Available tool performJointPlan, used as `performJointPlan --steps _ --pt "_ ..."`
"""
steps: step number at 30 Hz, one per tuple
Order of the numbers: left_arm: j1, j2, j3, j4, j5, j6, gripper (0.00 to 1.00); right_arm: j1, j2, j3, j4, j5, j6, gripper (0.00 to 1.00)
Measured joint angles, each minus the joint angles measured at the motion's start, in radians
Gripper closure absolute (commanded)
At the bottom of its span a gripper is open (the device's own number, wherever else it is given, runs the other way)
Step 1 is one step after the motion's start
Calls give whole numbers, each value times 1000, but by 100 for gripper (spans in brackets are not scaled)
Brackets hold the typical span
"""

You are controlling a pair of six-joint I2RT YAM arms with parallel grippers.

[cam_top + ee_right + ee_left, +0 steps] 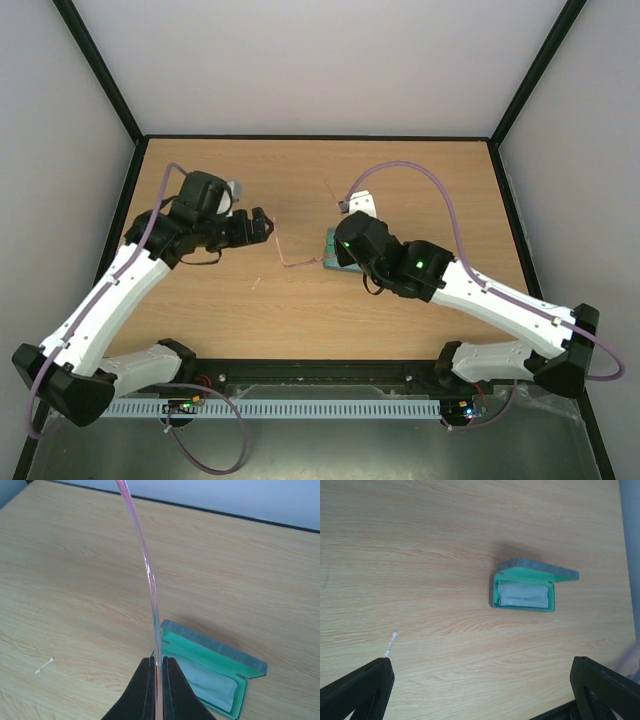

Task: Organize the sunglasses
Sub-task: Fold the sunglasses.

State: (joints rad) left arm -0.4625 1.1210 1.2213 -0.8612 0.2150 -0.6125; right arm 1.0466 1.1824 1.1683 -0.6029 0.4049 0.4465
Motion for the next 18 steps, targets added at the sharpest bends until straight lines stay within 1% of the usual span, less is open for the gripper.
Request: performJointPlan --steps 8,18 --pt "-146 70 2 2 -87 -12 1 0 87 23 -59 -34 -1 99" --pt "-268 141 2 30 -122 -40 1 0 114 40 -80 -42 7 99"
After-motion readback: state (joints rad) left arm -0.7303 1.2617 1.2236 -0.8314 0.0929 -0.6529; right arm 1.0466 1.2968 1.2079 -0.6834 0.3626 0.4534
